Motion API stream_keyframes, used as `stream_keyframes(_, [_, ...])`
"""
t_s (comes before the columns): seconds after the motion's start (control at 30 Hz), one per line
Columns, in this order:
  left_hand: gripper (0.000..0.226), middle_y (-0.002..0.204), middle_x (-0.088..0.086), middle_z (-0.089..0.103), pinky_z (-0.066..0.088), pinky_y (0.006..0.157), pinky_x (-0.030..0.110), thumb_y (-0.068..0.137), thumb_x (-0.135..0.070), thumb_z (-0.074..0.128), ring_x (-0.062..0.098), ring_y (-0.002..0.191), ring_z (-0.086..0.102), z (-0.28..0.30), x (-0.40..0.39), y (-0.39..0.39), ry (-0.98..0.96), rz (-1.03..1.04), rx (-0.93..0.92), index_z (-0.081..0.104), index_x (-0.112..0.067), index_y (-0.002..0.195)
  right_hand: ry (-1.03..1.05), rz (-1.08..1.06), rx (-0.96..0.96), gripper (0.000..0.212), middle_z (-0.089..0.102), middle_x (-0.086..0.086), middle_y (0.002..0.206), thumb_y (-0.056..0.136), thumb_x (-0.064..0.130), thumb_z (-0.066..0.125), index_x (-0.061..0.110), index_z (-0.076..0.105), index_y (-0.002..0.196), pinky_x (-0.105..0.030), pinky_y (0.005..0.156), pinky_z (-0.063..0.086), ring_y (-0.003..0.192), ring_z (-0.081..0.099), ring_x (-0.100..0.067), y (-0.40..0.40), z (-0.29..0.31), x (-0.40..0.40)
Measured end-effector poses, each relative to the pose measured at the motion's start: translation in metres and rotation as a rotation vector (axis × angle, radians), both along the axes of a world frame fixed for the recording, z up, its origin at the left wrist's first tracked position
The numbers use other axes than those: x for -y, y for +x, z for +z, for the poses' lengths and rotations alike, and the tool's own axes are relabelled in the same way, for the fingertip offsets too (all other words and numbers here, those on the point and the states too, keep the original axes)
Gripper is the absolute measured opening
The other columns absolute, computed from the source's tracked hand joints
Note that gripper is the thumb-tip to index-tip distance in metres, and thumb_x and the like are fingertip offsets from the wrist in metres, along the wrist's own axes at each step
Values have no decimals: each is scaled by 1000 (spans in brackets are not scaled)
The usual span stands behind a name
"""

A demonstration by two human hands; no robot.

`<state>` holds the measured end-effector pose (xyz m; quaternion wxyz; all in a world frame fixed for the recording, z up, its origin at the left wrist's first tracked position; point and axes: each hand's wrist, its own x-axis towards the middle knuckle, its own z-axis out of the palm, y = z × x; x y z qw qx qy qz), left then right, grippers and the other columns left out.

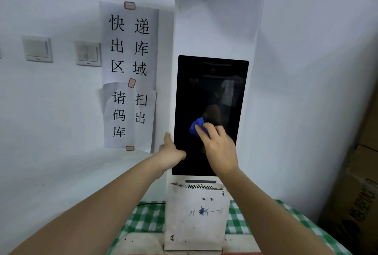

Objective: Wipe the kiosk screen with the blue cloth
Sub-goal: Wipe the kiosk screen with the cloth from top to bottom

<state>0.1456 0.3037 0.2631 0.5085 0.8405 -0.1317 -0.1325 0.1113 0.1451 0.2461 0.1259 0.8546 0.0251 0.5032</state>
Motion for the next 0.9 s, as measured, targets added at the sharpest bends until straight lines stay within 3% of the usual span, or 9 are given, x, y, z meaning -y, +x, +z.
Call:
stream_keyframes(0.23, [95, 149, 11, 27, 44, 97, 34, 85, -11, 53, 29, 121, 47, -2, 8, -5, 20, 43, 16, -14, -26, 151, -220, 45, -164, 67, 60, -2, 103, 57, 2, 77, 13, 61, 121, -30, 49, 45, 76, 53, -23, -10, -22, 11])
stream_keyframes(0.37, [98, 151, 9, 25, 45, 100, 35, 83, -9, 54, 29, 125, 45, -2, 11, -5, 12, 48, 5, -17, -25, 150, -3, 10, 7, 58, 62, -6, 106, 64, -1, 71, 13, 62, 120, -29, 46, 45, 78, 55, -26, -8, 8, 12])
stream_keyframes(0.5, [100, 149, 10, 27, 45, 90, 32, 82, -9, 54, 29, 122, 47, -2, 11, -6, 4, 43, -6, -18, -26, 150, 103, -8, 59, 62, 61, -7, 108, 61, -5, 73, 12, 63, 120, -28, 46, 43, 77, 54, -25, 0, 7, 1])
stream_keyframes(0.7, [95, 146, 12, 33, 48, 84, 32, 85, -9, 51, 32, 115, 54, -2, 8, -7, 34, 45, 18, -16, -27, 150, -292, 109, -213, 67, 56, -1, 107, 57, 10, 80, 14, 61, 120, -30, 51, 42, 81, 50, -23, 3, -27, -9])
stream_keyframes(0.9, [101, 146, 10, 33, 47, 81, 32, 81, -8, 53, 31, 120, 51, -4, 7, -5, -2, 37, -9, -18, -29, 149, 2, 44, -27, 65, 61, -8, 108, 56, -1, 77, 12, 63, 119, -30, 48, 47, 79, 56, -26, 7, 2, -11])
